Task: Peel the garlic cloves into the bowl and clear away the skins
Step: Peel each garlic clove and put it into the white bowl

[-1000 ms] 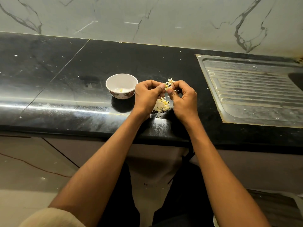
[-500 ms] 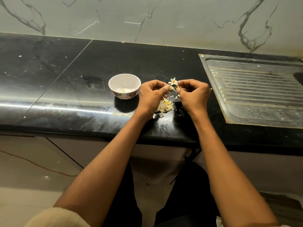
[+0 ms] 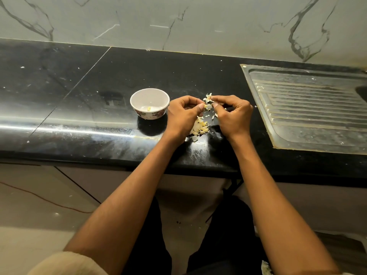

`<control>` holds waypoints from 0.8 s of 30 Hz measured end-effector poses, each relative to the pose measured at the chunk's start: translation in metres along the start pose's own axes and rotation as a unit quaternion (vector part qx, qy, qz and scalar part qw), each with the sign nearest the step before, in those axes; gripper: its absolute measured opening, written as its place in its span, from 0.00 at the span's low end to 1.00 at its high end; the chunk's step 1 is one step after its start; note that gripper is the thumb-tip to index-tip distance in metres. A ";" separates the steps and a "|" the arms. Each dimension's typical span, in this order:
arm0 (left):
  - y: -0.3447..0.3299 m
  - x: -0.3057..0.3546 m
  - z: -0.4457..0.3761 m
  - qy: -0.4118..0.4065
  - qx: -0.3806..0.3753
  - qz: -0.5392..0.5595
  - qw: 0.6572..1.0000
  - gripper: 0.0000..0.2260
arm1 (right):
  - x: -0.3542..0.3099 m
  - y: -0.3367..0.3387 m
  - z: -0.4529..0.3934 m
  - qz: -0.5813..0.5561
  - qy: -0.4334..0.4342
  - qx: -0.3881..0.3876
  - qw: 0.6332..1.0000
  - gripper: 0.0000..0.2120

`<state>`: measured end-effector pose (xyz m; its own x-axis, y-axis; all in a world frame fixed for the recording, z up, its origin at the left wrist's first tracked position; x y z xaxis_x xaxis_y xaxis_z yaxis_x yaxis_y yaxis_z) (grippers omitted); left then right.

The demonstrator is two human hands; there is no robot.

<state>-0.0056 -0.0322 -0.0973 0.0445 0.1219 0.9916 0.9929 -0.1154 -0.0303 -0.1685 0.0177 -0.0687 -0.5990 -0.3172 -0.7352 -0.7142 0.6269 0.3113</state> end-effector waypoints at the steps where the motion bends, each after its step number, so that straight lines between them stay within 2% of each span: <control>1: 0.000 0.000 0.000 -0.005 0.003 -0.003 1.000 0.01 | -0.002 0.000 0.002 -0.014 0.002 -0.002 1.000 0.07; 7: 0.000 0.001 0.000 -0.029 0.007 -0.022 0.999 0.03 | -0.013 -0.005 0.009 -0.002 0.042 -0.034 0.999 0.03; 24: -0.004 -0.001 -0.002 -0.045 -0.022 -0.009 0.999 0.03 | -0.014 -0.007 0.011 0.032 0.033 -0.042 0.998 0.04</control>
<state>-0.0102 -0.0342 -0.0978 0.0386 0.2112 0.9767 0.9877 -0.1562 -0.0053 -0.1513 0.0251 -0.0673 -0.6655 -0.3268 -0.6711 -0.6995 0.5869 0.4078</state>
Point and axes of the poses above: each hand's wrist, its own z-axis away from the middle knuckle, its own y-axis out of the back of the hand, x = y × z, the point moved 7 cm from there along -z, towards the middle knuckle, and after that the axes turned 3 degrees about y, right-handed, at the moved point
